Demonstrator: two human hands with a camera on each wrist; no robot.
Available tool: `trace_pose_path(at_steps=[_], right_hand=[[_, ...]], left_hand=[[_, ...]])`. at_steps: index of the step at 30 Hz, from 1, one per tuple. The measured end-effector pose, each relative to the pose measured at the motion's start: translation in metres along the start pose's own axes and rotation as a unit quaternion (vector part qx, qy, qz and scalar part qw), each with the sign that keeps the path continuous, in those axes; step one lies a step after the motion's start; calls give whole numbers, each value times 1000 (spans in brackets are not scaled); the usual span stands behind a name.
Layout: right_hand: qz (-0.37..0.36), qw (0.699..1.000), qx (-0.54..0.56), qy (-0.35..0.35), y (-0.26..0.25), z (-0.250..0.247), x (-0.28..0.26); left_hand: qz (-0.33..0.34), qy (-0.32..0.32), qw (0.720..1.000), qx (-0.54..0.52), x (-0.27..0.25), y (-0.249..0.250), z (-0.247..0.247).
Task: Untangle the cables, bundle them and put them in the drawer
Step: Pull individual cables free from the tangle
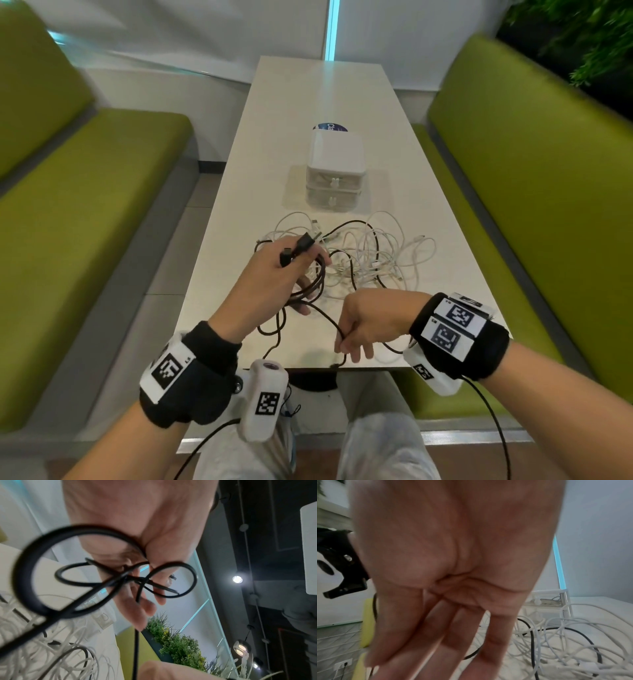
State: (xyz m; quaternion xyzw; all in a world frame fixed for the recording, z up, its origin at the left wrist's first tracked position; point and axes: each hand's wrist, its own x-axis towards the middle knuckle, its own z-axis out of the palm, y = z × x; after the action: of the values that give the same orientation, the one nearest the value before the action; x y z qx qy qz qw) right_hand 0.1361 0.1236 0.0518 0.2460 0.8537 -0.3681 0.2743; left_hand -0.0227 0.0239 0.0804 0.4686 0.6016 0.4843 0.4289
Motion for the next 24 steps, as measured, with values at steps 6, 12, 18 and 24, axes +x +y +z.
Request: trace_pose_path(at_steps=[6, 12, 18, 24], right_hand=[[74, 986, -115, -100, 5, 11, 6], [74, 990, -114, 39, 4, -10, 1], [-37, 988, 4, 151, -15, -31, -4], [-120, 958, 228, 129, -29, -2, 10]], left_hand=[[31, 68, 997, 33, 3, 2, 0], [15, 27, 996, -84, 2, 7, -2], [-10, 34, 989, -142, 5, 5, 4], [-17, 27, 987, -157, 6, 4, 5]])
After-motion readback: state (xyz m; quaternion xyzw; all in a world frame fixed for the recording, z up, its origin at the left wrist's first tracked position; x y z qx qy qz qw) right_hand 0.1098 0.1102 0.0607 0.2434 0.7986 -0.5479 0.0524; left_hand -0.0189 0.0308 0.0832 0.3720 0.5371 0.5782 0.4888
